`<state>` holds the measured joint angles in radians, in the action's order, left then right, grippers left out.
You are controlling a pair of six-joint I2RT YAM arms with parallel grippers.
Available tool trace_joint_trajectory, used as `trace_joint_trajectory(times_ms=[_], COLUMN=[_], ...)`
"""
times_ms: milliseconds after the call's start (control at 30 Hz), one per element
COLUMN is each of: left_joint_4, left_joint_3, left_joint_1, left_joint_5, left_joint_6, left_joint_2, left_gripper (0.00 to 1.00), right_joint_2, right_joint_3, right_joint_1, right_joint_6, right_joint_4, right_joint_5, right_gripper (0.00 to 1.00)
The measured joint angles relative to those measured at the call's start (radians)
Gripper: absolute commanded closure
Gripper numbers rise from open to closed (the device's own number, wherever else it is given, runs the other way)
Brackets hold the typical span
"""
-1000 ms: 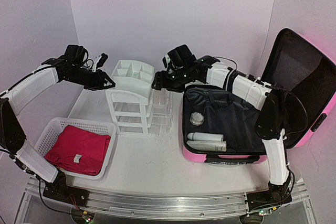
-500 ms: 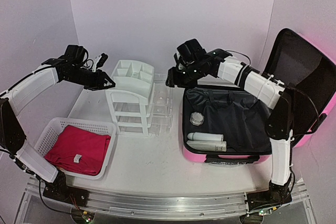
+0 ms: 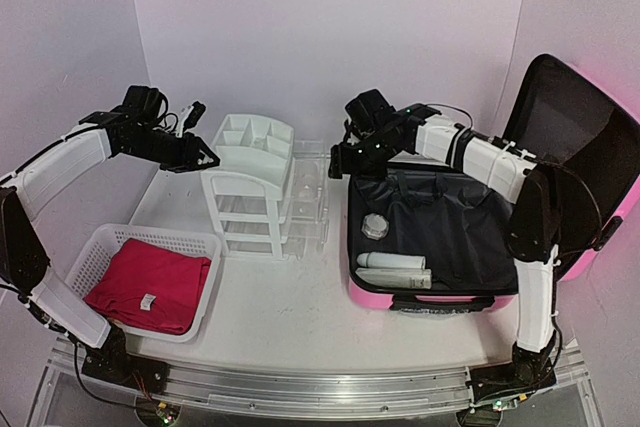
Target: Open, take out, and arrange the luggage
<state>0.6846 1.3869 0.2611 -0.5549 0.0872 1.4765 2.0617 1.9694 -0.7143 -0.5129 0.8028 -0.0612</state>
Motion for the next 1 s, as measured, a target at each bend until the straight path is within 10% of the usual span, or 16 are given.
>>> trace_joint_trajectory(times_ms=[1000], left_joint_4=[0.000], left_joint_3=[-0.001], left_joint_1=[-0.005], left_joint_5=[0.000], left_joint_6=[0.014], left_joint_2=[0.000], left_gripper=[0.70], right_joint_2=[0.284], right_joint_3=[0.321], right_joint_1=[-0.077], right_joint_6=[-0.038], right_joint_4=[0.019], right_joint_5=[0.093], right_gripper=[0.02])
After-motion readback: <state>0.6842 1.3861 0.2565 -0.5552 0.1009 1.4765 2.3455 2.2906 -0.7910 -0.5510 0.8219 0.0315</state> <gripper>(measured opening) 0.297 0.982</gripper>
